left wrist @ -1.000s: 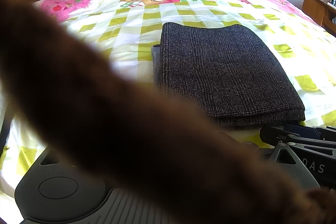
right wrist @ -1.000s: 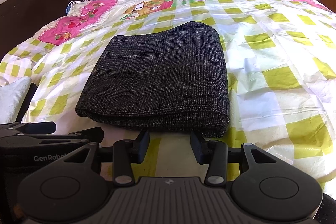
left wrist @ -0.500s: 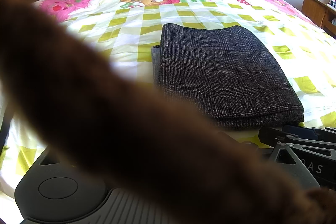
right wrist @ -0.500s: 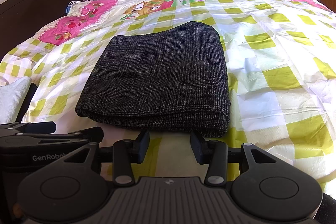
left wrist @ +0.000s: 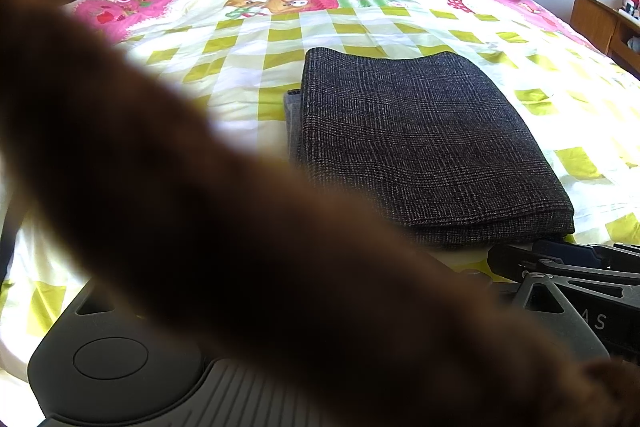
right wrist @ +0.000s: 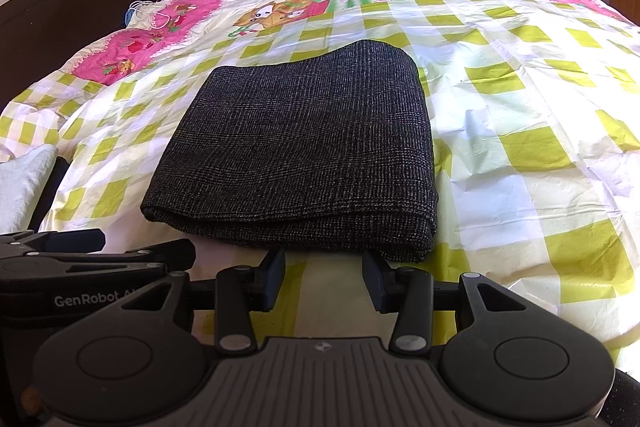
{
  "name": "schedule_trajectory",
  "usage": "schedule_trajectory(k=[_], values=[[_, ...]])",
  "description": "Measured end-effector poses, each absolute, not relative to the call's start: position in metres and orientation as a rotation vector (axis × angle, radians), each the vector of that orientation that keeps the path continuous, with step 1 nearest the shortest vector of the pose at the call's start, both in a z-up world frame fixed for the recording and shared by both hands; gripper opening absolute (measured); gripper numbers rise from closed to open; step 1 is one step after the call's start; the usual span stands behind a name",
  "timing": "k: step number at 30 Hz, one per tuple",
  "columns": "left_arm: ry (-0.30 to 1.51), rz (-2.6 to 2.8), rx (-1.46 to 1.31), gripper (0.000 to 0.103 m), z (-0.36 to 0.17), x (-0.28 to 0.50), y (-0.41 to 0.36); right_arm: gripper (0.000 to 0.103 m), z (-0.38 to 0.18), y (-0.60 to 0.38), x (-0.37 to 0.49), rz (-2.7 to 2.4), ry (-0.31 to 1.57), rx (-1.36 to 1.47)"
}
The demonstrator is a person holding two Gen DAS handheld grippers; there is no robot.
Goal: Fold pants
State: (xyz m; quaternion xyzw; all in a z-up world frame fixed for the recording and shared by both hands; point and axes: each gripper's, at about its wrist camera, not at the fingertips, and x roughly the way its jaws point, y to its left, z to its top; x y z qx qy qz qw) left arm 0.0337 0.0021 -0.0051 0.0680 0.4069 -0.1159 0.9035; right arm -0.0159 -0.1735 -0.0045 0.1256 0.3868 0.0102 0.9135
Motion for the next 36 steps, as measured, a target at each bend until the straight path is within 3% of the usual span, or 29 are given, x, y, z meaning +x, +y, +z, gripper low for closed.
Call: schedule_trajectory(k=[36], values=[[0.831,-0.247,0.139,0.098,-0.0026,0.0335,0.002,0.056,-0.004,-0.174,-0.0168,0.023,0.793,0.264]])
